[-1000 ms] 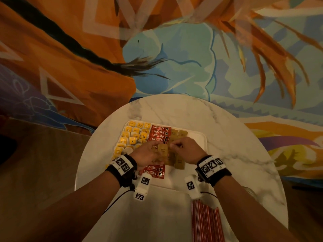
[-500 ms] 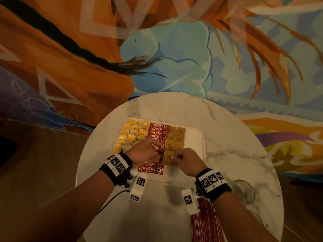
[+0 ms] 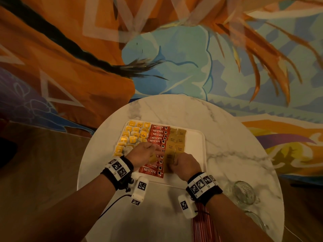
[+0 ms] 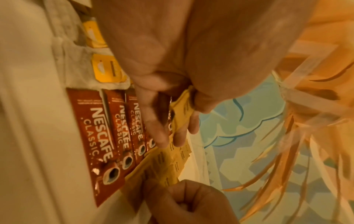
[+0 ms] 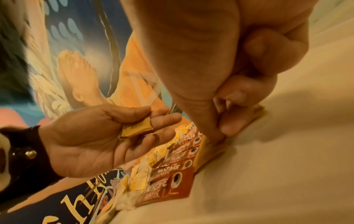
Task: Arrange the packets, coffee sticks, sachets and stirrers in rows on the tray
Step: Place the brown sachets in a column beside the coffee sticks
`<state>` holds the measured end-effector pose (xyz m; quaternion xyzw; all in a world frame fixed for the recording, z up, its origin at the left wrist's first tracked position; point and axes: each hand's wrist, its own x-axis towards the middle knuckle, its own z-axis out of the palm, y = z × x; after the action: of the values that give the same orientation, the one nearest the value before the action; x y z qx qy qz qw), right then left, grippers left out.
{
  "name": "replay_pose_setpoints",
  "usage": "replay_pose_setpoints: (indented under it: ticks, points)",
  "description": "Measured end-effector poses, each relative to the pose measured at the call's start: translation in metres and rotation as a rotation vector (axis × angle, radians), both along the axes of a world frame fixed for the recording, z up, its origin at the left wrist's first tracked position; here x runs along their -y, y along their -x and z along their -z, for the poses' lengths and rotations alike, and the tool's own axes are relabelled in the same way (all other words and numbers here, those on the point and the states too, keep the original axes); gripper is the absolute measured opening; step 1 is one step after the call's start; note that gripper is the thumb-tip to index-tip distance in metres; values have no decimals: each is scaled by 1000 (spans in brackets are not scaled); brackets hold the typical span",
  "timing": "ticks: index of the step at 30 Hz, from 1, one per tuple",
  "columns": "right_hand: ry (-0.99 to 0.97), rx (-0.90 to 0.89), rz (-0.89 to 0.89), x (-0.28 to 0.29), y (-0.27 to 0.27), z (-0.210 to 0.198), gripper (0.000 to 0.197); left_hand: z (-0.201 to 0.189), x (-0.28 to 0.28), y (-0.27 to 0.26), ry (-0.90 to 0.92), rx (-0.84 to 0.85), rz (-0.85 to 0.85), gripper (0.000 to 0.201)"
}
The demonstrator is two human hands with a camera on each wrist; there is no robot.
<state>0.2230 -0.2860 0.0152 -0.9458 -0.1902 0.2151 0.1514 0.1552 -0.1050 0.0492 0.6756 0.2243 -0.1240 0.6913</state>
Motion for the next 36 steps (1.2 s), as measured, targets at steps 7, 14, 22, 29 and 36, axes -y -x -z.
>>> replay_pose_setpoints:
  ticks: [7,14,22,29,36]
  points:
    - [-488,-64,28,6,2,-19,17,9,5,-4,64,58,35,30]
    - [-638,-185,-1,12,8,-21,22,9,20,-11,305,60,56,30]
    - [-748,-161,187,26,13,-19,19,12,21,-7,84,141,103,27]
    - [-727,-129,207,34,21,-20,13,16,24,-5,-215,250,136,9]
    - [-643,22,287,50,8,-22,14,19,18,-7,-626,307,256,10]
